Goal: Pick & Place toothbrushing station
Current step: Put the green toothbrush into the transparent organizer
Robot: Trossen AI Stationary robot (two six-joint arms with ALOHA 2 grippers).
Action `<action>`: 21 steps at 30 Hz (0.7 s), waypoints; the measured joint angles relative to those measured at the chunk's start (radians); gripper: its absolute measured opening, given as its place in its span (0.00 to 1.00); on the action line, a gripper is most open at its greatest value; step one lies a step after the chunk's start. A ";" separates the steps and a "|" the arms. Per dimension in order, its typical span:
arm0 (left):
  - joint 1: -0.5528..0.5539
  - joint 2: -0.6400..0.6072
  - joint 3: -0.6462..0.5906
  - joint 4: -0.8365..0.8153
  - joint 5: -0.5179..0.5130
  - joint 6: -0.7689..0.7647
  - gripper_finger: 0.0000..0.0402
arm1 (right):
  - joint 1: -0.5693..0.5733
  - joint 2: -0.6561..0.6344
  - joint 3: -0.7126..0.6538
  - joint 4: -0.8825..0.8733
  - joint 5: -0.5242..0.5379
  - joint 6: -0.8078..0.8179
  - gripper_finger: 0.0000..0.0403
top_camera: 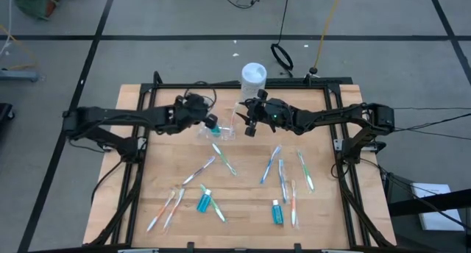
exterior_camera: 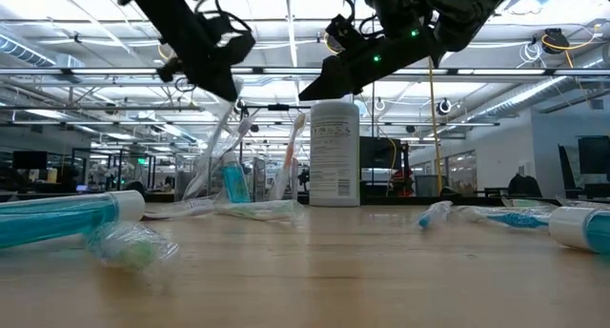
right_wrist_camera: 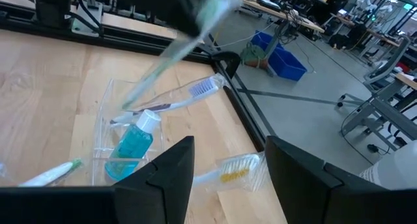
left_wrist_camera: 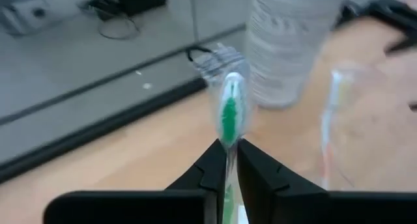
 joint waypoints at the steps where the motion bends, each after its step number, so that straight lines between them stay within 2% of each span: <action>1: 0.005 0.009 0.000 -0.004 0.021 0.019 0.11 | 0.000 0.000 0.000 -0.001 0.000 0.001 0.45; 12: 0.016 0.073 0.000 -0.042 0.075 0.119 0.11 | 0.000 0.000 0.000 -0.001 0.001 0.003 0.45; 21: 0.058 0.073 0.000 -0.200 0.085 -0.027 0.14 | 0.000 0.000 0.000 -0.001 0.001 0.003 0.45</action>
